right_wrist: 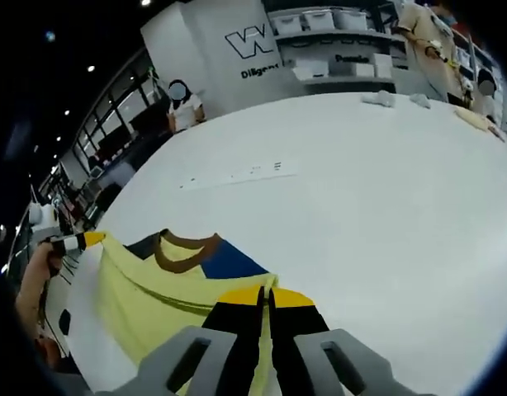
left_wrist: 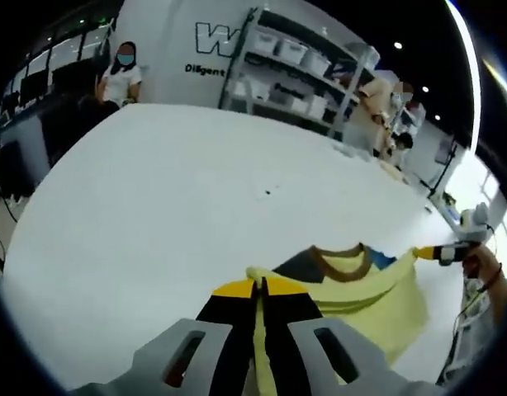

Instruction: Fold the garment on the visible template until the final outline fits inside the template.

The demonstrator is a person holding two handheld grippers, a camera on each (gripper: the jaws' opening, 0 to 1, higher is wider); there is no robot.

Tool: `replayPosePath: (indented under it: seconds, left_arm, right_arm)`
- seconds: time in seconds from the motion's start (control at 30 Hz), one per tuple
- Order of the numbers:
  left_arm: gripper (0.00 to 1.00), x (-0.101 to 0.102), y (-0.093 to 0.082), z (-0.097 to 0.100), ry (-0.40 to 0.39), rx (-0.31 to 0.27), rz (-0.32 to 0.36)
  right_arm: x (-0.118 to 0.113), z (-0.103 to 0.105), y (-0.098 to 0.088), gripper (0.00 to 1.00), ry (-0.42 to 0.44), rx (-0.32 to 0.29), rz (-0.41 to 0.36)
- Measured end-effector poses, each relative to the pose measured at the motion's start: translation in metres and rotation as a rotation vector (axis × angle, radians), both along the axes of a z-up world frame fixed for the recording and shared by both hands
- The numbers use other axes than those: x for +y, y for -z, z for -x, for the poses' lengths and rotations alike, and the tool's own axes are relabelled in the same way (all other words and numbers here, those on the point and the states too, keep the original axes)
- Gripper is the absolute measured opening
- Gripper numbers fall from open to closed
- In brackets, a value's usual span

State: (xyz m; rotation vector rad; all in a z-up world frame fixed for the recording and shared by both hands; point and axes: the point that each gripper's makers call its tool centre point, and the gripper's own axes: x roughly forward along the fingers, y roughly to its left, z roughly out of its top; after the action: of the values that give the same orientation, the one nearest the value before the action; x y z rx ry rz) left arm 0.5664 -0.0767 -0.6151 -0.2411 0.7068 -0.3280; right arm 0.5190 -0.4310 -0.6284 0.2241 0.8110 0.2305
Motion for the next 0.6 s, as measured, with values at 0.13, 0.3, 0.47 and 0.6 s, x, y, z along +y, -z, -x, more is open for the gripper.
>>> replayPosePath:
  seconds: [0.13,0.3,0.47,0.6]
  left_arm:
    - [0.0,0.0,-0.002,0.0,-0.002,-0.032,0.006]
    - [0.0,-0.001,0.007,-0.008,-0.015,-0.029,0.022]
    - [0.0,-0.001,0.023,-0.01,-0.028,-0.005,0.002]
    - [0.0,0.0,0.032,-0.01,-0.028,0.006,-0.011]
  right_arm:
    - [-0.001,0.0,-0.006,0.0,0.029,-0.022,-0.03]
    - [-0.003,-0.005,0.0,0.0,0.1,-0.021,-0.086]
    - [0.0,-0.011,0.016,0.0,0.098,-0.012,-0.069]
    - [0.0,-0.014,0.023,0.0,0.071,-0.019,-0.039]
